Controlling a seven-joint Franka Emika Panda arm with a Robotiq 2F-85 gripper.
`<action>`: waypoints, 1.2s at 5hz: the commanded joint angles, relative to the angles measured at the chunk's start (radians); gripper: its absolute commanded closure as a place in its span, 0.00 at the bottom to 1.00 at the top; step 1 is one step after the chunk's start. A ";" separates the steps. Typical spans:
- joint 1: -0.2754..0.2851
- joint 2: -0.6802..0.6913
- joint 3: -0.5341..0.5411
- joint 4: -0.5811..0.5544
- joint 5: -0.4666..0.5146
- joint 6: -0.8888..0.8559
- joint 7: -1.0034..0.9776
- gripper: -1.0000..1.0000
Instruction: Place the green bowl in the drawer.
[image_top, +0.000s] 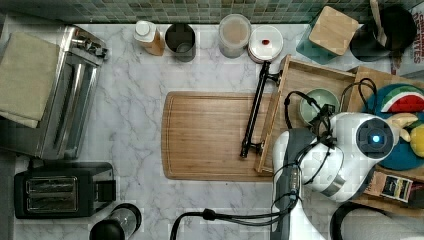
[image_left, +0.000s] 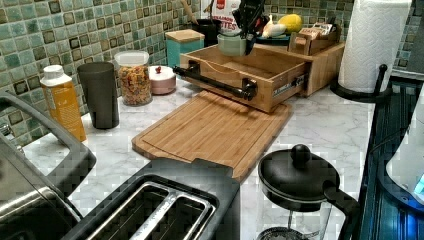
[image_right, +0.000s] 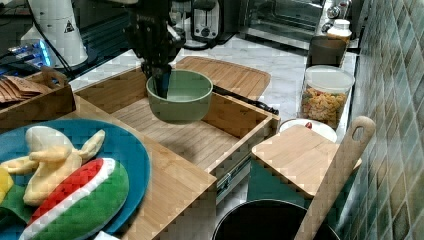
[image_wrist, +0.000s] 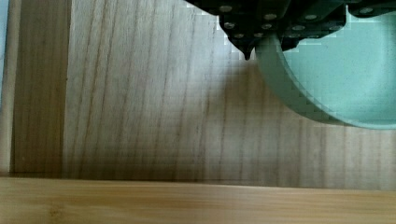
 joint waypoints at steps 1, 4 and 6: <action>-0.003 0.046 -0.024 -0.033 -0.020 -0.015 0.097 1.00; -0.006 0.071 -0.038 -0.037 -0.061 0.032 0.128 0.00; -0.012 0.091 -0.035 -0.014 -0.031 0.022 0.099 0.00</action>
